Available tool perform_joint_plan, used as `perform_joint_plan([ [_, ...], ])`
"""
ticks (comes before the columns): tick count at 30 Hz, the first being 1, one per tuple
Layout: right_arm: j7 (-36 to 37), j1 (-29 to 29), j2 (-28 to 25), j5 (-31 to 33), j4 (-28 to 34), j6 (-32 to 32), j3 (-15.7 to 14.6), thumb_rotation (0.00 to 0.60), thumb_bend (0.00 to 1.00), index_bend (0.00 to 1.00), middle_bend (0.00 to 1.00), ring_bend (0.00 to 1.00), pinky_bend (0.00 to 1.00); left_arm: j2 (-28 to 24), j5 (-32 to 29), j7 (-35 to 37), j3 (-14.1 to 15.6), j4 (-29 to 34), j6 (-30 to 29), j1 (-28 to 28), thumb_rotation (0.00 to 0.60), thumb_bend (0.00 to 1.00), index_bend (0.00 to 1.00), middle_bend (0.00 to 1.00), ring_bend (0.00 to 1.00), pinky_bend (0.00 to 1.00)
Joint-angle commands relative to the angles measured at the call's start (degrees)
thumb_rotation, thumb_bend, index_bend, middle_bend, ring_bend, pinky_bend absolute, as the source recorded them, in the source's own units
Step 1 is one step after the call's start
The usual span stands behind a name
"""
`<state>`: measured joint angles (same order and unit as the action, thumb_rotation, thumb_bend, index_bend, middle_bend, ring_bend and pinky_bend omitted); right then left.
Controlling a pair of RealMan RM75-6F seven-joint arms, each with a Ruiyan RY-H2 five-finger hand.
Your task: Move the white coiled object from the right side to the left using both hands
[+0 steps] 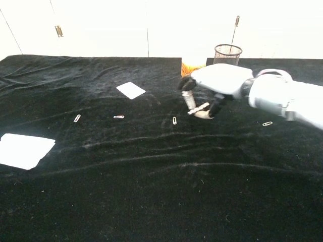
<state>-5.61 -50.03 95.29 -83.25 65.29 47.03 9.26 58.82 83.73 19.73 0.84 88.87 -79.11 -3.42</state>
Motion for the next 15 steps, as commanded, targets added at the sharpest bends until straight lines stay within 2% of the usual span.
perform_joint_plan([
  [1, -2.4, -2.4, 2.7, 1.7, -1.8, -2.7, 0.9, 0.600, 0.55, 0.88, 0.21, 0.14, 0.10, -0.1, 0.1, 0.7, 0.0, -0.2, -0.7, 0.5, 0.600, 0.15, 0.00, 0.00, 0.18, 0.33],
  [9, -3.0, -6.0, 8.2, 3.8, -7.3, -6.1, 1.8, 0.600, 0.55, 0.88, 0.21, 0.15, 0.10, -0.2, 0.8, 3.0, 0.2, -1.2, -2.2, 1.5, 0.600, 0.15, 0.00, 0.00, 0.18, 0.33],
  [15, -2.6, -7.2, 9.6, 3.7, -9.2, -6.1, 1.7, 0.600, 0.55, 0.88, 0.21, 0.15, 0.10, -0.2, 0.9, 3.8, 0.1, -1.6, -2.9, 2.0, 0.600, 0.15, 0.00, 0.00, 0.18, 0.33],
])
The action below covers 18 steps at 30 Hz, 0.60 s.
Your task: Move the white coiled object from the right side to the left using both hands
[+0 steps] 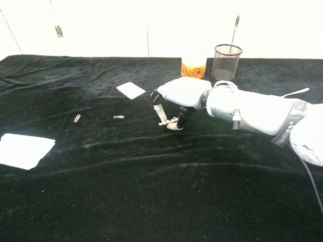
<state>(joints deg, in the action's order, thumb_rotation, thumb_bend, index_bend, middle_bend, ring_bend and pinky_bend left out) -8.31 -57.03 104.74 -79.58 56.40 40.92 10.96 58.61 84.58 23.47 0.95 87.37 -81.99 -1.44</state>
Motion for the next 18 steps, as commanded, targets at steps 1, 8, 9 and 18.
perform_joint_plan([
  [1, 0.2, -0.3, 0.3, 0.1, -0.5, 0.0, 0.0, 0.600, 0.55, 0.88, 0.21, 0.15, 0.10, 0.0, 0.1, 0.2, 0.0, -0.1, 0.1, 0.0, 0.600, 0.15, 0.00, 0.00, 0.18, 0.33],
  [8, 1.4, -1.2, 1.0, 0.0, -2.1, -0.2, -0.2, 0.600, 0.55, 0.88, 0.21, 0.15, 0.10, -0.1, -0.3, 0.6, -0.2, -0.3, 0.2, 0.1, 0.600, 0.15, 0.00, 0.00, 0.18, 0.33],
  [9, 1.7, -1.2, 1.0, 0.0, -2.1, 0.0, -0.2, 0.600, 0.55, 0.88, 0.21, 0.15, 0.10, -0.1, -0.4, 0.7, -0.3, -0.3, 0.2, 0.1, 0.600, 0.15, 0.00, 0.00, 0.18, 0.33],
  [18, 0.5, 0.4, -2.9, -3.2, 6.7, 4.8, -2.2, 0.600, 0.55, 0.88, 0.21, 0.15, 0.10, -0.1, -0.5, 1.0, -0.4, -0.4, 0.4, 0.2, 0.600, 0.15, 0.00, 0.00, 0.18, 0.33],
])
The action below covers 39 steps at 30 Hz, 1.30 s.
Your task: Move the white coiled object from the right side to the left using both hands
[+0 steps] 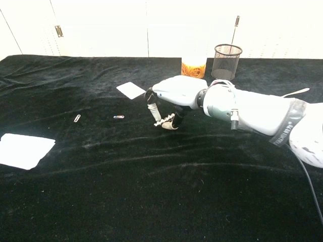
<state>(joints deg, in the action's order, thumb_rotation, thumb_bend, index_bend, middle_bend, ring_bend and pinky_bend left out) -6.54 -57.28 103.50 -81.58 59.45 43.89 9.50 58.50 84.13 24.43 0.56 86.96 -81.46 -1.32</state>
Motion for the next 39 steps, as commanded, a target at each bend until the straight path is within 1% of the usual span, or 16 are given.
perform_joint_plan([
  [1, -1.8, 0.7, -2.0, -1.3, 5.1, 2.0, -0.8, 0.600, 0.55, 0.88, 0.21, 0.15, 0.10, -0.1, 0.0, 0.2, -0.1, 0.1, -0.3, 0.2, 0.600, 0.15, 0.00, 0.00, 0.18, 0.33],
  [5, -3.5, -0.4, -2.0, -1.1, 8.2, 0.8, -0.7, 0.600, 0.55, 0.88, 0.21, 0.15, 0.10, -0.1, -0.3, 0.5, -0.2, 0.0, -0.7, 0.5, 0.600, 0.15, 0.00, 0.00, 0.18, 0.33],
  [12, -6.6, -2.6, 0.6, -0.4, 9.7, -0.8, -0.1, 0.600, 0.55, 0.88, 0.21, 0.15, 0.10, -0.2, -0.5, 1.5, -0.4, -0.3, -1.9, 1.4, 0.600, 0.15, 0.00, 0.00, 0.18, 0.33],
  [15, -8.0, -3.5, 2.2, 0.1, 8.8, -1.1, 0.4, 0.600, 0.55, 0.88, 0.21, 0.15, 0.10, -0.3, -0.5, 2.5, -0.5, -0.6, -2.4, 1.8, 0.600, 0.15, 0.00, 0.00, 0.18, 0.33],
  [22, -10.1, -6.0, 6.6, 2.7, 4.1, -3.8, 1.7, 0.600, 0.55, 0.88, 0.21, 0.15, 0.10, -0.3, 0.0, 4.2, -0.5, -1.5, -3.3, 2.4, 0.600, 0.15, 0.00, 0.00, 0.18, 0.33],
  [25, -9.9, -6.5, 7.5, 3.4, 2.9, -4.5, 2.0, 0.600, 0.55, 0.85, 0.17, 0.14, 0.10, -0.4, 0.0, 4.7, -0.6, -1.7, -3.4, 2.5, 0.600, 0.15, 0.00, 0.00, 0.18, 0.33],
  [28, -9.2, -6.9, 7.8, 3.5, 2.3, -5.0, 2.1, 0.600, 0.55, 0.74, 0.14, 0.12, 0.10, -0.4, 0.1, 5.1, -0.6, -1.8, -3.3, 2.5, 0.600, 0.15, 0.00, 0.00, 0.18, 0.33],
  [31, -8.6, -7.3, 7.8, 3.4, 2.0, -5.3, 2.0, 0.600, 0.55, 0.60, 0.09, 0.10, 0.09, -0.4, 0.1, 5.2, -0.7, -1.9, -3.2, 2.5, 0.600, 0.15, 0.00, 0.00, 0.18, 0.33],
  [33, -8.6, -7.4, 7.7, 3.0, 1.7, -5.1, 1.7, 0.600, 0.55, 0.46, 0.07, 0.09, 0.09, -0.4, 0.1, 5.2, -0.7, -1.9, -3.1, 2.5, 0.600, 0.15, 0.00, 0.00, 0.18, 0.33],
  [34, -8.7, -7.5, 7.7, 2.9, 1.6, -5.1, 1.6, 0.600, 0.55, 0.42, 0.06, 0.09, 0.09, -0.4, 0.1, 5.2, -0.7, -1.9, -3.1, 2.5, 0.600, 0.15, 0.00, 0.00, 0.18, 0.33],
  [35, -8.8, -7.5, 7.6, 3.0, 1.6, -5.1, 1.6, 0.600, 0.54, 0.36, 0.05, 0.08, 0.09, -0.4, 0.1, 5.2, -0.7, -1.9, -3.1, 2.5, 0.600, 0.15, 0.00, 0.00, 0.18, 0.33],
  [36, -8.9, -7.5, 7.5, 3.0, 1.7, -5.0, 1.6, 0.600, 0.51, 0.29, 0.04, 0.08, 0.09, -0.4, 0.1, 5.1, -0.7, -1.9, -3.1, 2.5, 0.600, 0.15, 0.00, 0.00, 0.18, 0.33],
  [39, -9.2, -7.5, 7.1, 3.2, 2.1, -4.9, 1.6, 0.600, 0.43, 0.17, 0.02, 0.07, 0.09, -0.4, 0.1, 5.0, -0.8, -1.8, -3.0, 2.5, 0.600, 0.15, 0.00, 0.00, 0.18, 0.33],
])
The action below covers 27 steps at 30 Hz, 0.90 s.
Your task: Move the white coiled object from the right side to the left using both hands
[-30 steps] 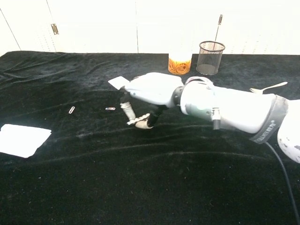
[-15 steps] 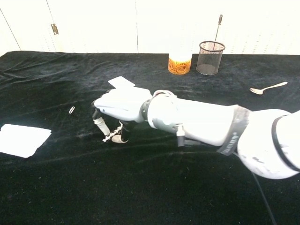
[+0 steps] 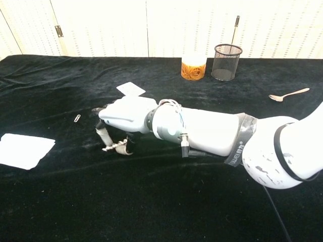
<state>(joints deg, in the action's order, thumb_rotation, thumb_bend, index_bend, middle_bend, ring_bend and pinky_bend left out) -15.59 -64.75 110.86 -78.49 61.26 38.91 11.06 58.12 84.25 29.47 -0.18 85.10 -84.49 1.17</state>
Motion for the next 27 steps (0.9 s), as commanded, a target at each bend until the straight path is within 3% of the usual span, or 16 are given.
perform_joint_plan([
  [1, -0.4, 0.0, -0.4, 0.3, 0.5, 0.0, 0.0, 0.600, 0.42, 0.12, 0.01, 0.07, 0.09, 0.0, 0.0, -0.1, -0.1, 0.0, 0.0, 0.0, 0.600, 0.15, 0.00, 0.00, 0.18, 0.33],
  [5, -1.3, 0.1, -1.6, 0.8, 1.6, -0.1, 0.0, 0.600, 0.38, 0.02, 0.00, 0.06, 0.09, 0.1, -0.1, -0.3, -0.1, 0.1, 0.0, 0.1, 0.600, 0.15, 0.00, 0.00, 0.18, 0.33],
  [9, -3.3, 1.9, -6.1, 1.0, 7.4, 2.4, -0.2, 0.600, 0.36, 0.00, 0.00, 0.04, 0.09, 0.3, 0.3, -1.1, 0.0, 0.1, -0.2, 0.0, 0.600, 0.15, 0.00, 0.00, 0.18, 0.33],
  [14, -8.7, 12.7, -22.4, -0.9, 27.0, 15.9, -4.2, 0.600, 0.36, 0.00, 0.00, 0.01, 0.07, 1.2, 2.5, -4.3, 0.4, 0.8, -1.0, -0.3, 0.600, 0.15, 0.00, 0.00, 0.19, 0.34],
  [17, -9.0, 24.3, -34.3, -4.7, 36.2, 30.7, -9.7, 0.600, 0.36, 0.00, 0.00, 0.00, 0.05, 2.4, 4.2, -8.0, 0.4, 1.6, -1.3, -1.3, 0.600, 0.15, 0.00, 0.03, 0.22, 0.35],
  [20, -5.2, 33.9, -40.2, -6.3, 36.2, 41.8, -13.9, 0.600, 0.36, 0.00, 0.00, 0.00, 0.04, 3.8, 4.1, -12.5, -0.2, 3.0, -0.2, -2.4, 0.600, 0.15, 0.00, 0.10, 0.26, 0.39],
  [22, 0.3, 41.3, -42.0, -5.6, 32.4, 49.0, -16.3, 0.600, 0.36, 0.00, 0.00, 0.00, 0.04, 4.9, 3.0, -17.9, -1.2, 5.4, 1.7, -4.1, 0.600, 0.15, 0.01, 0.16, 0.31, 0.43],
  [27, 15.1, 50.6, -41.2, -3.0, 22.5, 55.2, -17.1, 0.600, 0.36, 0.00, 0.00, 0.00, 0.04, 6.9, 1.2, -28.3, -3.4, 11.3, 5.0, -7.8, 0.600, 0.15, 0.07, 0.32, 0.43, 0.56],
])
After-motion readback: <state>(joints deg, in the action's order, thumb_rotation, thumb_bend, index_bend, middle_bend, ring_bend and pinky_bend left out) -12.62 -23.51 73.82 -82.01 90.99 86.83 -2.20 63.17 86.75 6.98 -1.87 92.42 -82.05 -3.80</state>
